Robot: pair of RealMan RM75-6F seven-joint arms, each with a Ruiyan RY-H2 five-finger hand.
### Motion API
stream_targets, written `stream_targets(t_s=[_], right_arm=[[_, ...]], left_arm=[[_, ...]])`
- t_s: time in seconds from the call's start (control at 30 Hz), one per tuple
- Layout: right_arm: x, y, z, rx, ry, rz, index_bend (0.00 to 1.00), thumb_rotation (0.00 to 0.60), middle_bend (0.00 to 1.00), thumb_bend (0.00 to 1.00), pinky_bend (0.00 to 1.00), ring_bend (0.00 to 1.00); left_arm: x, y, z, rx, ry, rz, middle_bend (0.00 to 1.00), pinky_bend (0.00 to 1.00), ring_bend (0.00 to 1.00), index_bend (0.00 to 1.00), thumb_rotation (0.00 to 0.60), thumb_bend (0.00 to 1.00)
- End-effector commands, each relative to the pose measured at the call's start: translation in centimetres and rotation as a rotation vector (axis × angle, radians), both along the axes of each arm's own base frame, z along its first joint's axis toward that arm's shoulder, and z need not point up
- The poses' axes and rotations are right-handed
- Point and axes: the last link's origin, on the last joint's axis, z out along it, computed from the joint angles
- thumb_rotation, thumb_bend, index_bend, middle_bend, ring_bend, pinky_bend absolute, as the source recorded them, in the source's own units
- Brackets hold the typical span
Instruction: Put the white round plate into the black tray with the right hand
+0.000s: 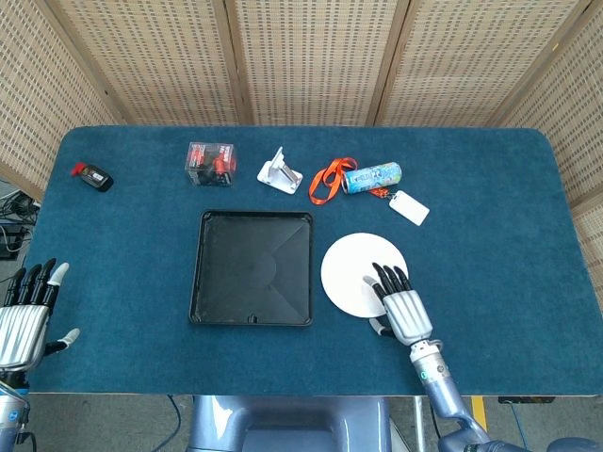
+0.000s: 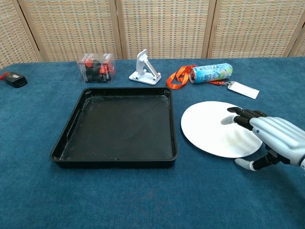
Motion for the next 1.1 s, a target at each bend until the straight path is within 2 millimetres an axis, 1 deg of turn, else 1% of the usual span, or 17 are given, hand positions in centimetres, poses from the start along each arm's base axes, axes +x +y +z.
stream_targets(t_s=[0.03,0.37,0.53,0.63,0.73,0.97,1.1], right_arm=[[-0.1,-0.1,-0.2,0.005,-0.002,-0.007,0.21,0.6,0.0,0.47,0.05,0.0],[-0.1,-1.0,-0.8,-0.039,-0.032,-0.008,0.25,0.6,0.0,0.49,0.05,0.0],[0.0,-1.4,-1.0,-0.079,-0.065,-0.01,0.3,0.6,0.01,0.53,0.08,0.0],[-0.2,-1.5,-1.2,-0.093,-0.071,-0.006,0.35,0.6,0.03,0.54,0.1,0.0],[-0.3,-1.6,-1.4,-0.1,-0.075,-0.006,0.39,0.6,0.05,0.54,0.1,0.0],[-0.4,-2.0,-1.5,-0.117,-0.101,-0.008,0.42,0.6,0.08,0.54,0.11,0.0],[-0.4,-2.0,-1.4,-0.127,-0.106,-0.006,0.46,0.6,0.1,0.55,0.11,0.0]], left_arm=[[0.0,0.0,-0.1,-0.002,0.001,0.002,0.0,0.0,0.0,0.0,0.6,0.0],[-0.1,0.1,-0.2,-0.003,0.002,0.004,0.0,0.0,0.0,0.0,0.6,0.0],[-0.1,0.1,-0.2,-0.004,0.0,0.004,0.0,0.0,0.0,0.0,0.6,0.0],[-0.1,0.1,-0.3,-0.007,0.0,0.004,0.0,0.0,0.0,0.0,0.6,0.0],[-0.1,0.1,-0.3,-0.008,0.0,0.003,0.0,0.0,0.0,0.0,0.6,0.0],[0.0,0.0,-0.4,-0.009,-0.001,0.002,0.0,0.0,0.0,0.0,0.6,0.0],[0.0,0.0,-0.3,-0.008,-0.003,0.001,0.0,0.0,0.0,0.0,0.6,0.0]])
